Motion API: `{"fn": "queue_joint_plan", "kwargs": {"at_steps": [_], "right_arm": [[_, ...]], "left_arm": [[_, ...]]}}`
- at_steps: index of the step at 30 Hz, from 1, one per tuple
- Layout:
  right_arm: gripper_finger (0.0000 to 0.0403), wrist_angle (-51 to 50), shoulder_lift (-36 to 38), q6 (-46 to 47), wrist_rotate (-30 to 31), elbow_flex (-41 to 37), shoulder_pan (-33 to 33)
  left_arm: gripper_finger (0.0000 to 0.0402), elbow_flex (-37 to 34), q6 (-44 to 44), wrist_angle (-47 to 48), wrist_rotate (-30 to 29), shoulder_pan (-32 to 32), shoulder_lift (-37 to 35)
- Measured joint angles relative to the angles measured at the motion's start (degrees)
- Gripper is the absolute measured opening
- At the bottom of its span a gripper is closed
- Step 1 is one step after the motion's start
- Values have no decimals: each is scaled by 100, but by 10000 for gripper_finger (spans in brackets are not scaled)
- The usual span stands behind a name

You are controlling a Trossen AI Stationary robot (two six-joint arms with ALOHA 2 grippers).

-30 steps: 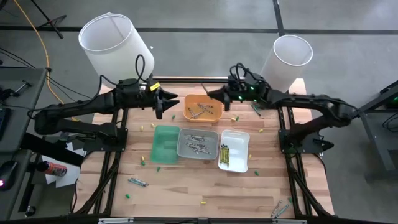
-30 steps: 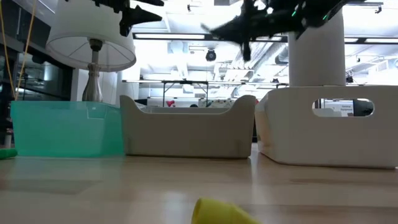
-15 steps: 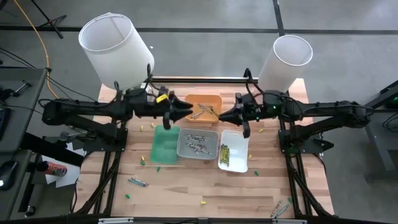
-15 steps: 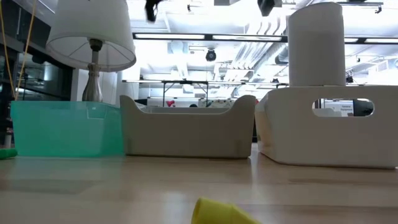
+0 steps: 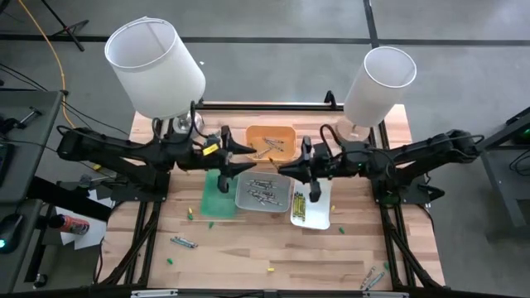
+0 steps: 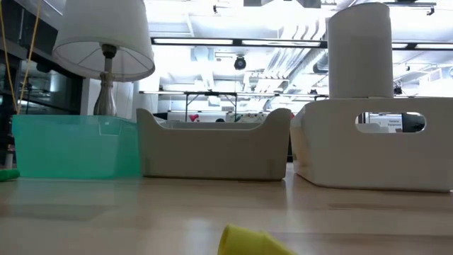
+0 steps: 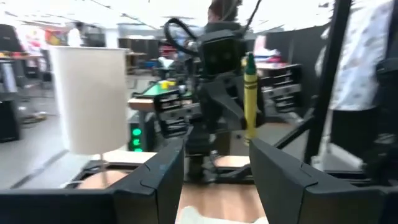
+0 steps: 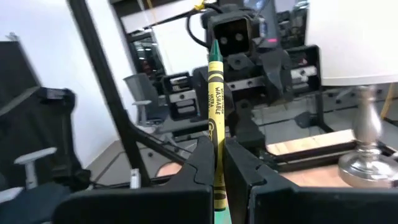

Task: Sort crayons
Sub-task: Put the green crayon into the white bin

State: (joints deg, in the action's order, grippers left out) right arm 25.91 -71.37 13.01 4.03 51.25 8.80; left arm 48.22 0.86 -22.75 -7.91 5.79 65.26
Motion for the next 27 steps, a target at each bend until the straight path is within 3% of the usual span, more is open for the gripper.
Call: {"fn": "queue_joint_plan", "kwargs": {"at_steps": [12,19,25,27], "right_arm": [[0,-314,-95,154,164,58,-105],[0,-3490,69,1546,-124,61,188],[0,-6283,-69,3954,-431,32,891],[0,-6663,-174,4828,-387,30,1137]], "left_arm": [[170,-1,-37,257,-37,-95,-45],[170,1,-106,384,-189,-189,-275],[170,1,-143,713,-341,-350,-452],[170,1,-99,743,-342,-389,-457]]}}
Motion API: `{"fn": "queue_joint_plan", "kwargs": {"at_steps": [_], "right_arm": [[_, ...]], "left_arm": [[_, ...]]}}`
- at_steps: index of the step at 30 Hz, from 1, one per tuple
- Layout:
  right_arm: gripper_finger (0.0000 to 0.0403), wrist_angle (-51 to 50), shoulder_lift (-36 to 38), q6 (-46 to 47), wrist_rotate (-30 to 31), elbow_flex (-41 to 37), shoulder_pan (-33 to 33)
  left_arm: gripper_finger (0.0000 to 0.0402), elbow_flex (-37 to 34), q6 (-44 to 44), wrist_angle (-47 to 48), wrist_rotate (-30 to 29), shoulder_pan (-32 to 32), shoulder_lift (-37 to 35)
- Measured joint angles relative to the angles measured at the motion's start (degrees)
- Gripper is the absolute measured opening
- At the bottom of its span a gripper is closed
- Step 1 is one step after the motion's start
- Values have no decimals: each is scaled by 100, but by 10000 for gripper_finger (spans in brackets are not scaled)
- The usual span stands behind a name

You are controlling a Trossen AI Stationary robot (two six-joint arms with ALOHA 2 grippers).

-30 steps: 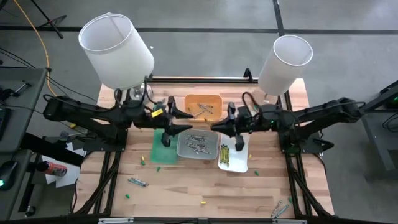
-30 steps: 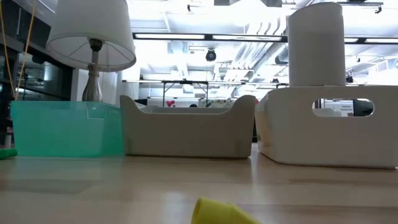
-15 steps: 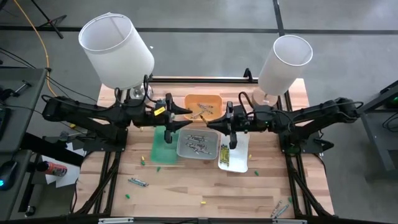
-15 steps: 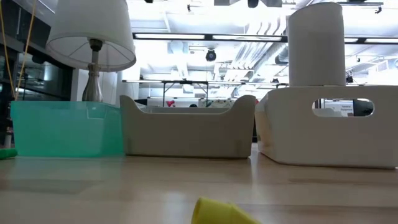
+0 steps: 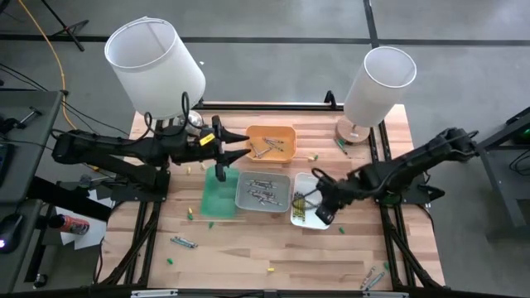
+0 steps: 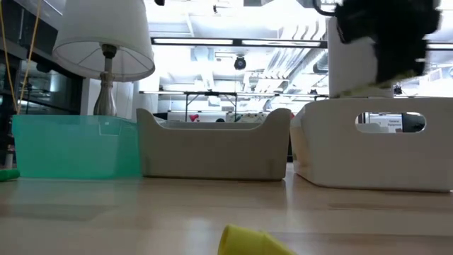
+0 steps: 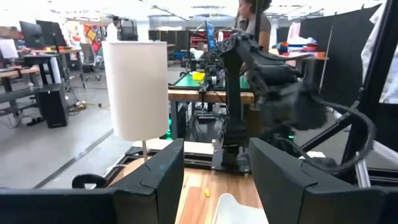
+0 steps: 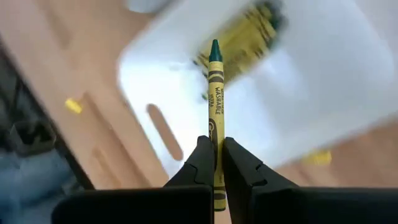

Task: Sort crayons
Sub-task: Put the green crayon into the white bin

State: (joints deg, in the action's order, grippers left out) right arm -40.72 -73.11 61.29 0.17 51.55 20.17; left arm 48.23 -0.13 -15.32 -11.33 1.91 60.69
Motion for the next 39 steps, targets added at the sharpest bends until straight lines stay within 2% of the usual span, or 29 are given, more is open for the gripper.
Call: {"fn": "queue_joint_plan", "kwargs": {"at_steps": [3,8,15,23,31,35,39], "right_arm": [[0,-89,-229,1390,312,2,304],[0,635,-672,3163,1010,2,465],[0,623,-1391,4613,1082,2,469],[0,585,-2155,5378,1339,2,429],[4,741,-2358,5333,1202,7,419],[22,784,-2358,5443,1138,7,417],[57,780,-2360,5501,1110,8,418]], "left_arm": [[170,0,123,42,1,-46,4],[170,0,143,137,0,-52,4],[170,0,147,217,0,-52,4],[170,0,145,268,0,-52,4],[170,0,145,365,2,-52,4],[170,0,145,364,2,-52,4],[170,0,145,362,2,-52,4]]}}
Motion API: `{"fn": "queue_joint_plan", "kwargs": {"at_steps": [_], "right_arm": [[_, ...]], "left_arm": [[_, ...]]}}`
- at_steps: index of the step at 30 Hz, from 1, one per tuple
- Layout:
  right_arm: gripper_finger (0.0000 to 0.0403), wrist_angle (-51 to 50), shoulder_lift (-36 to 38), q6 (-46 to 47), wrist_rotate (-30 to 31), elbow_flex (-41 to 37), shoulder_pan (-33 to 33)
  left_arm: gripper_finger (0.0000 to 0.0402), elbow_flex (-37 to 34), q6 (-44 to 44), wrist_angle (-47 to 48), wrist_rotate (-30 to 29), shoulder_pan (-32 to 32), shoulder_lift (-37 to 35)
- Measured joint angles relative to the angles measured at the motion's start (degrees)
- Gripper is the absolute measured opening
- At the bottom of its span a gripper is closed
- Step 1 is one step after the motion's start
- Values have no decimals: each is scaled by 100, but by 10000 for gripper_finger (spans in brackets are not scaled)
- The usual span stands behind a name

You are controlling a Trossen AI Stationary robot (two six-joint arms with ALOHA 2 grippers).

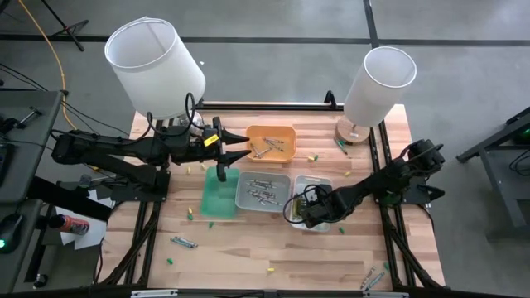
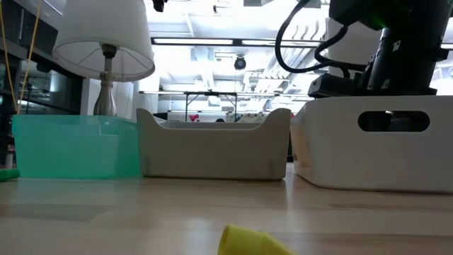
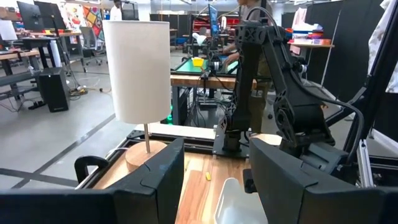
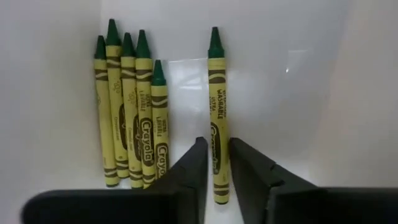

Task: Sort crayons
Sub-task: Put the green crayon into the white bin, then put the gray crayon into the yellow bin

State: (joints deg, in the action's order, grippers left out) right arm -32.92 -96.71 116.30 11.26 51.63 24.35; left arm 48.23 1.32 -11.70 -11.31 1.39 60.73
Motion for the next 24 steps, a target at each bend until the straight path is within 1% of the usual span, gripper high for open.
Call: {"fn": "queue_joint_plan", "kwargs": {"at_steps": [4,8,11,15,18,20,22,24], "right_arm": [[105,-6,32,169,-66,5,-1],[144,-144,218,-194,-56,89,3],[158,-286,499,-655,116,261,3],[160,-707,1000,-1360,550,528,-1],[161,-769,1435,-2123,1102,678,-41],[161,-633,1707,-2870,1596,782,-85],[161,-291,1951,-3870,2053,863,-151],[161,259,2122,-5158,2371,900,-258]], "left_arm": [[170,0,0,-2,0,0,0],[170,0,0,-2,0,0,0],[170,0,0,-5,0,0,0],[170,0,0,-7,0,0,0],[170,0,0,-7,0,0,0],[170,0,15,-9,0,0,0],[170,0,118,-11,0,0,0],[170,0,254,-18,0,0,0]]}}
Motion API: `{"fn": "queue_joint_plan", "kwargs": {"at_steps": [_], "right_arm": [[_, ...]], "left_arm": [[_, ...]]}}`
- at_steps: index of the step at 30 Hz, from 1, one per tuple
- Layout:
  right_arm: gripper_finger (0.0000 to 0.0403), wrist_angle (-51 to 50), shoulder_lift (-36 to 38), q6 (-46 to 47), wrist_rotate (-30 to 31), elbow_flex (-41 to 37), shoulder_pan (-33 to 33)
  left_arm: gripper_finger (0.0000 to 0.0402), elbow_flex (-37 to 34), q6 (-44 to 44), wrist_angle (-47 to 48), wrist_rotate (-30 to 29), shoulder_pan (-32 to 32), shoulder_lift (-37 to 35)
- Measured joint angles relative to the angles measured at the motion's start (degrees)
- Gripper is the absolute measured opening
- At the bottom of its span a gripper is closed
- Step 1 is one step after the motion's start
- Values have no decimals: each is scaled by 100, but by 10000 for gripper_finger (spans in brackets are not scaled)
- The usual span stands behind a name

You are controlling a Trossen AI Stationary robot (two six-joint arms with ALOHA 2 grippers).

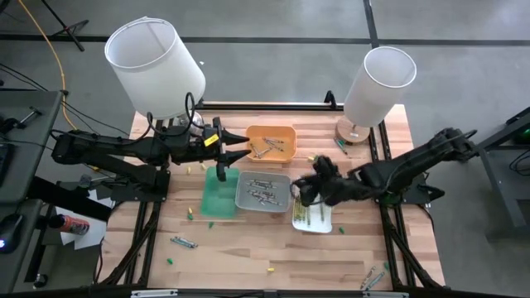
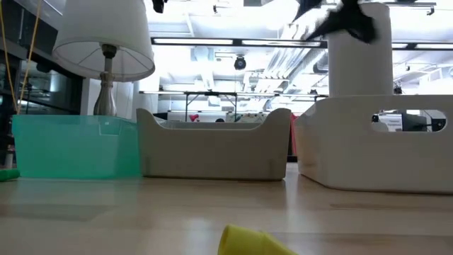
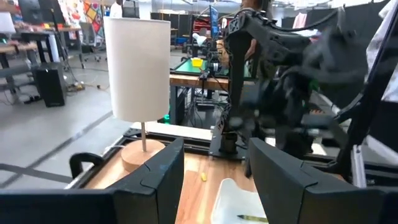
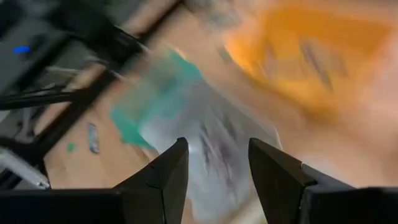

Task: Sort crayons
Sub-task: Put the gray crayon into the yellow bin

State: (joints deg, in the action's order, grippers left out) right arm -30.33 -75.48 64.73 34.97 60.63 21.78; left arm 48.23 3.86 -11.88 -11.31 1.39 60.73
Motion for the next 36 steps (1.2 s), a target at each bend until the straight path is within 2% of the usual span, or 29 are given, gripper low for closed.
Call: {"fn": "queue_joint_plan", "kwargs": {"at_steps": [3,6,10,13,22,30,36], "right_arm": [[161,1219,141,-2105,-47,17,-267],[161,2532,150,-3791,-711,23,-579],[161,3794,111,-5052,-1599,25,-931],[161,4226,111,-5756,-1855,25,-1088],[161,4440,107,-5823,-1918,23,-1167],[161,4438,107,-5866,-1911,23,-1167],[161,4435,107,-5717,-1898,21,-1167]], "left_arm": [[170,0,247,-4,58,20,0],[170,0,570,-38,313,28,0],[170,0,1069,-180,765,28,0],[170,2,1214,-184,909,28,0],[170,2,1177,-186,905,28,0],[170,2,328,-174,359,26,0],[170,2,239,-70,324,82,0]]}}
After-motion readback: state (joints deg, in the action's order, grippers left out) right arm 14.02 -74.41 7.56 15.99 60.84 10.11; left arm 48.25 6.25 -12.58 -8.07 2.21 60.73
